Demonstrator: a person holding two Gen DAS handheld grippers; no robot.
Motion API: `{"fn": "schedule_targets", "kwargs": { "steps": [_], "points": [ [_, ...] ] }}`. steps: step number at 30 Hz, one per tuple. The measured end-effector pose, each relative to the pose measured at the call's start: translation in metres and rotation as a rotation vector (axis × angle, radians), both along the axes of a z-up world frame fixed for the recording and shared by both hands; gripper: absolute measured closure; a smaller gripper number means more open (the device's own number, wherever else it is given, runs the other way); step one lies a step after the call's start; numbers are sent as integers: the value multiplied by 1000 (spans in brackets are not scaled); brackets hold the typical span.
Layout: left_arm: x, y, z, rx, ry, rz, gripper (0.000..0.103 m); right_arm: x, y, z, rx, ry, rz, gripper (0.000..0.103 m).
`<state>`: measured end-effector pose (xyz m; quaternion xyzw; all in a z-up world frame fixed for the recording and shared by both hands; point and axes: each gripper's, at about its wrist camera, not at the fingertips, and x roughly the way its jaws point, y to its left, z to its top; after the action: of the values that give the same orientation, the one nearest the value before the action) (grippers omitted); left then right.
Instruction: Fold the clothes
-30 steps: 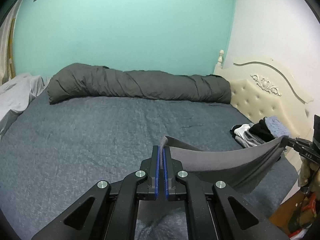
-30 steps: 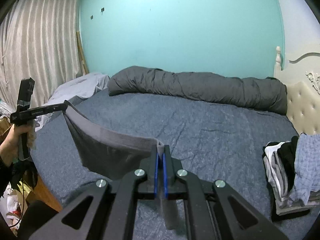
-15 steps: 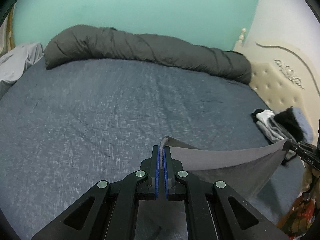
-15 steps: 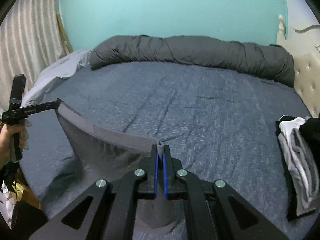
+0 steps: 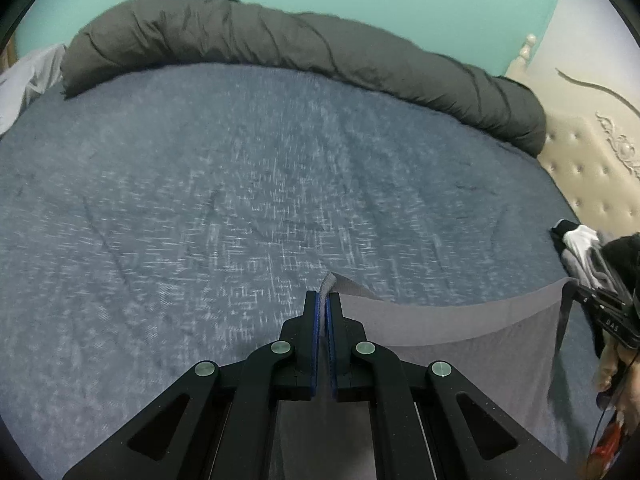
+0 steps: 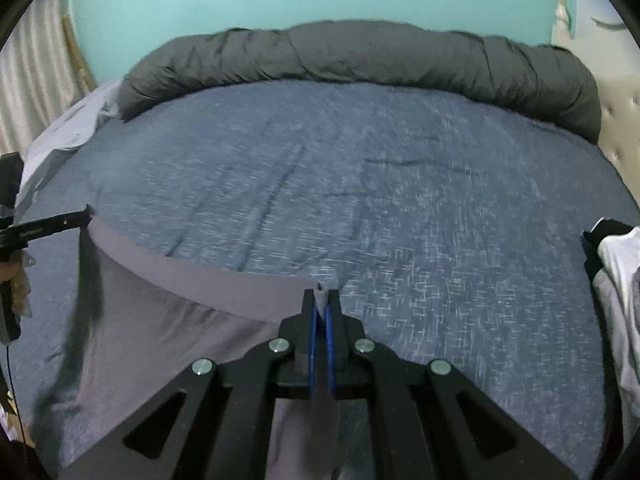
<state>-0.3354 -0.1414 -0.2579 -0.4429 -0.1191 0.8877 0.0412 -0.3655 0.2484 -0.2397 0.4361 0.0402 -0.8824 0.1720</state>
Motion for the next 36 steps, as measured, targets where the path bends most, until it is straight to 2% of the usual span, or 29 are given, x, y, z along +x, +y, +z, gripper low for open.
{"fn": "schedule_targets", "kwargs": {
  "steps": [9, 10, 11, 13, 14, 15, 19, 23, 28, 34, 36],
  "points": [
    [-37, -1, -48, 92, -69, 22, 97, -28, 11, -57, -53, -104, -72, 99],
    [-38, -3, -51, 107, -71, 32, 91, -28, 13, -60, -65, -112, -80, 98],
    [-37, -8, -51, 129, -65, 45, 80, -27, 15, -61, -79, -113, -87, 96],
    [-32, -17, -48, 162, -48, 72, 65, -26, 23, -59, -104, -111, -115, 78],
    [-29, -20, -46, 160, -43, 78, 64, -23, 27, -56, -117, -109, -131, 62],
    [-23, -23, -43, 159, -39, 79, 64, -20, 32, -52, -137, -99, -145, 59],
    [10, -32, -37, 164, -37, 76, 64, 6, 52, -31, -219, -65, -187, 58],
    [53, -29, -41, 177, -50, 69, 64, 58, 70, -23, -342, -68, -230, 58],
    [101, -9, -47, 129, -53, 31, 64, 117, 78, -27, -404, -75, -290, 56],
    [140, -4, -66, 95, -82, 59, 64, 151, 80, -46, -422, -119, -327, 55],
    [148, -4, -75, 108, -92, 69, 64, 157, 80, -52, -430, -126, -334, 55]
  ]
}}
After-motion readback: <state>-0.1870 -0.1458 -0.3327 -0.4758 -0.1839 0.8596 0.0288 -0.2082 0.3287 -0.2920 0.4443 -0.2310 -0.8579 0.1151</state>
